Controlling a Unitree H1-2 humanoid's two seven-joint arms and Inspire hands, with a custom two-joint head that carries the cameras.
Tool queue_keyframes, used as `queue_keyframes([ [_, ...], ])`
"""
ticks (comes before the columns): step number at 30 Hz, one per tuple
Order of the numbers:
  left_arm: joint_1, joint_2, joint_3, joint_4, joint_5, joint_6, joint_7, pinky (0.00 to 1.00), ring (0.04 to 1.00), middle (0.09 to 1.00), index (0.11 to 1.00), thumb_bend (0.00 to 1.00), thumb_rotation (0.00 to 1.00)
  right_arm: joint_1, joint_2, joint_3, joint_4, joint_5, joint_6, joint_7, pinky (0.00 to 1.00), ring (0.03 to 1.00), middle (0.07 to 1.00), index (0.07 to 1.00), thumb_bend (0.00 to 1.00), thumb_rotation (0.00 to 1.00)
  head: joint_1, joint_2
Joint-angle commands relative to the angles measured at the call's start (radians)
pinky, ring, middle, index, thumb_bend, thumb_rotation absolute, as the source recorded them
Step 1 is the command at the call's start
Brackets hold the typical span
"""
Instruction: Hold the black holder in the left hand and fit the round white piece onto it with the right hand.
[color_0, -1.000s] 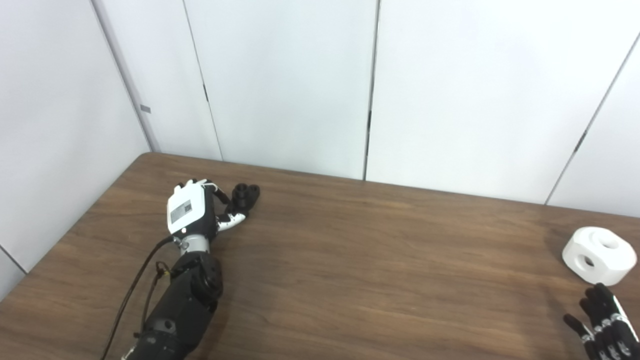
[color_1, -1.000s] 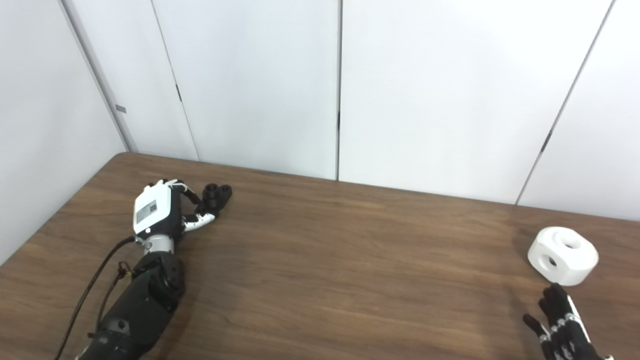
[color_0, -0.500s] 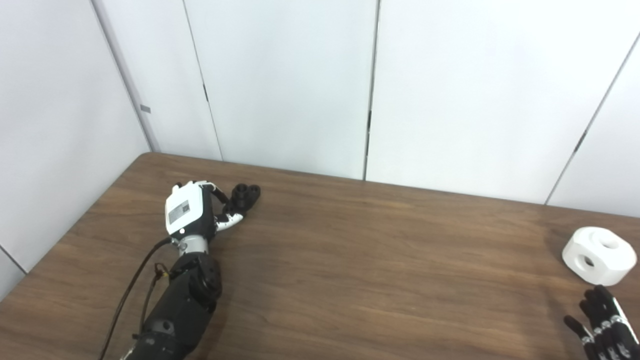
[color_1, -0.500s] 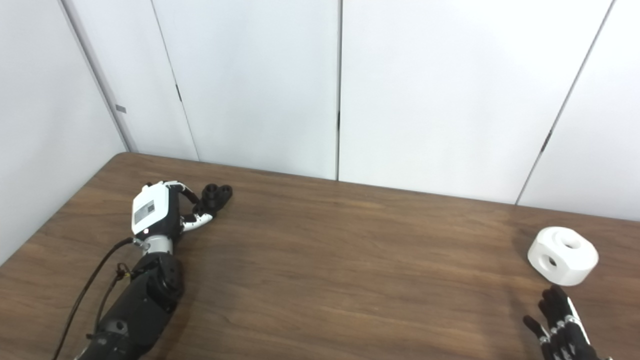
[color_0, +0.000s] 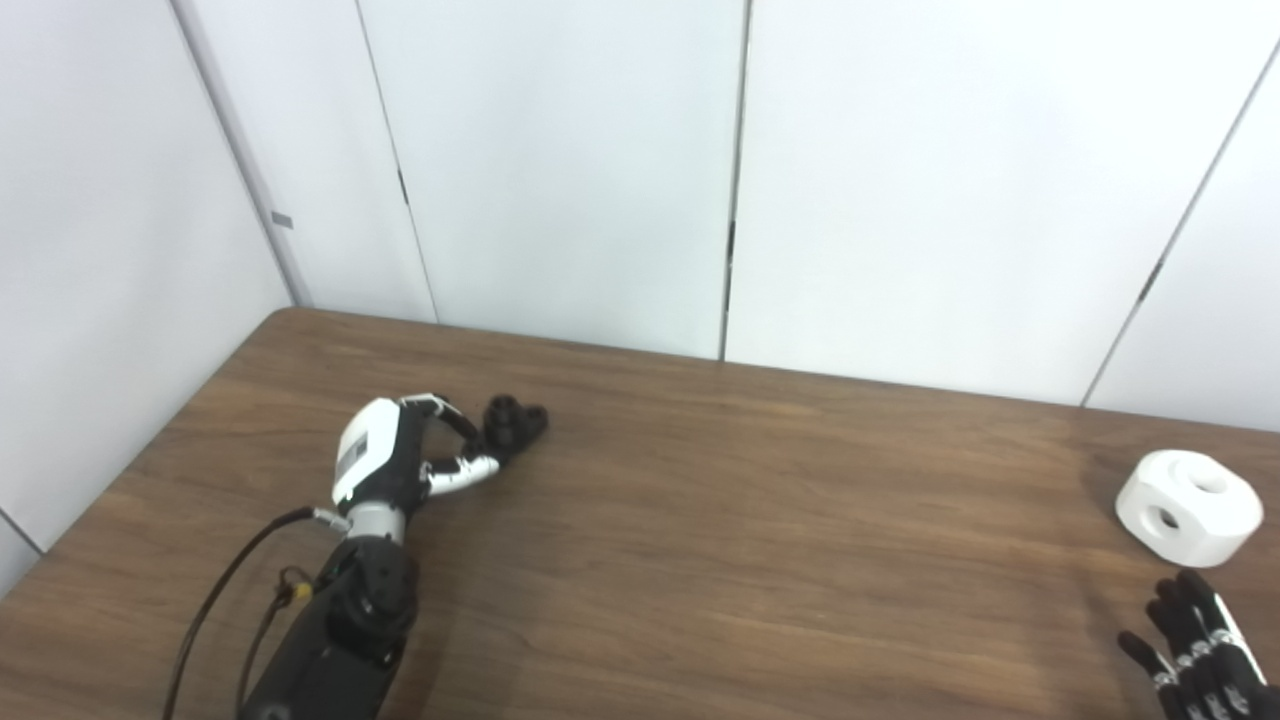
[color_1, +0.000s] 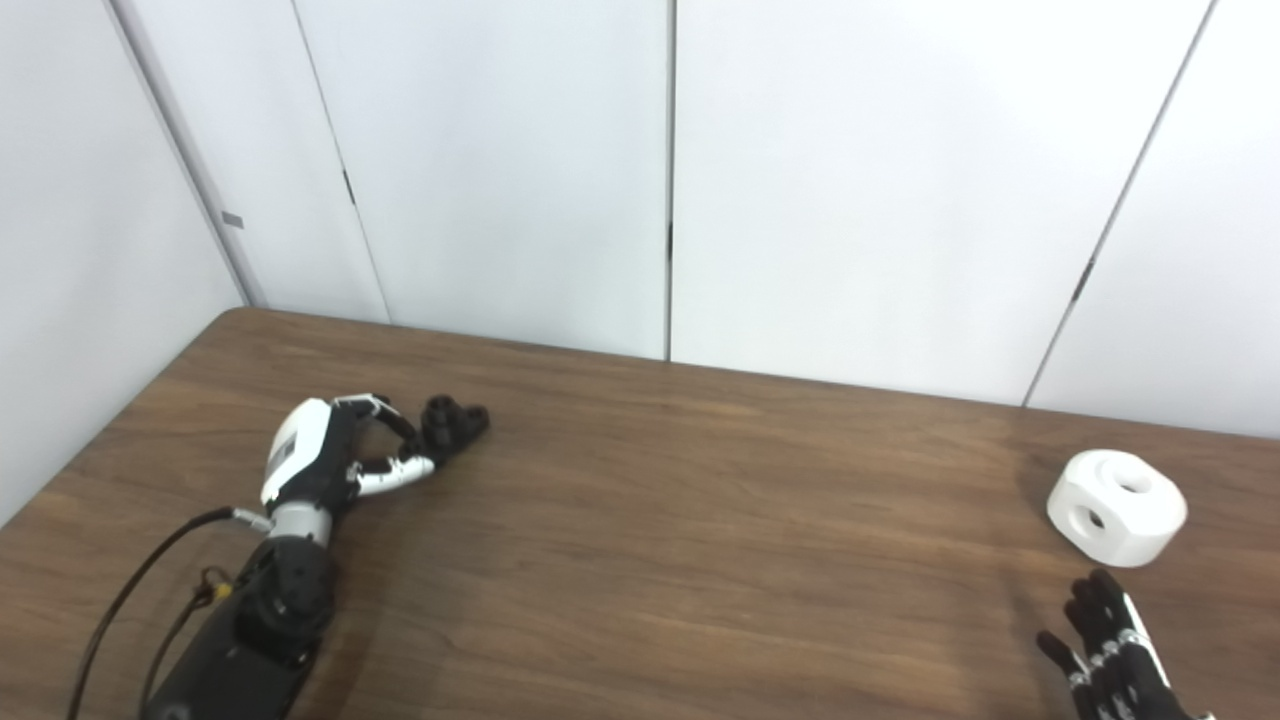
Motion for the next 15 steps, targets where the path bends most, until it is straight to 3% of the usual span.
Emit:
queue_keyframes([
  [1, 0.000, 0.034, 0.008, -0.064, -0.005, 0.001, -0.034, 0.88, 0.885, 0.812, 0.490, 0.51, 0.06, 0.042, 0.028, 0.014, 0.025, 0.003, -0.003, -0.012, 0.89, 0.976, 0.966, 0.960, 0.69, 0.96, 0.000, 0.000],
  [6, 0.056, 0.069, 0.003, -0.120, -0.033, -0.042, -0.126, 0.83, 0.886, 0.832, 0.492, 0.51, 0.06, 0.041, 0.032, 0.013, 0.017, 0.001, 0.006, -0.019, 0.89, 0.972, 0.963, 0.953, 0.68, 0.95, -0.015, 0.014],
  [11, 0.103, 0.093, -0.024, -0.142, -0.028, -0.121, -0.158, 0.79, 0.884, 0.857, 0.492, 0.51, 0.06, 0.038, 0.034, 0.019, 0.010, -0.001, 0.008, -0.026, 0.90, 0.967, 0.958, 0.948, 0.67, 0.96, -0.031, 0.026],
  [13, 0.119, 0.100, -0.042, -0.149, -0.010, -0.156, -0.158, 0.93, 0.925, 0.871, 0.493, 0.51, 0.06, 0.039, 0.036, 0.021, 0.006, -0.003, 0.007, -0.030, 0.90, 0.971, 0.961, 0.951, 0.67, 0.96, -0.035, 0.030],
  [15, 0.140, 0.109, -0.070, -0.162, 0.028, -0.208, -0.148, 0.99, 0.947, 0.873, 0.493, 0.51, 0.06, 0.039, 0.037, 0.024, 0.000, -0.014, 0.012, -0.039, 0.90, 0.972, 0.962, 0.950, 0.67, 0.96, -0.038, 0.034],
])
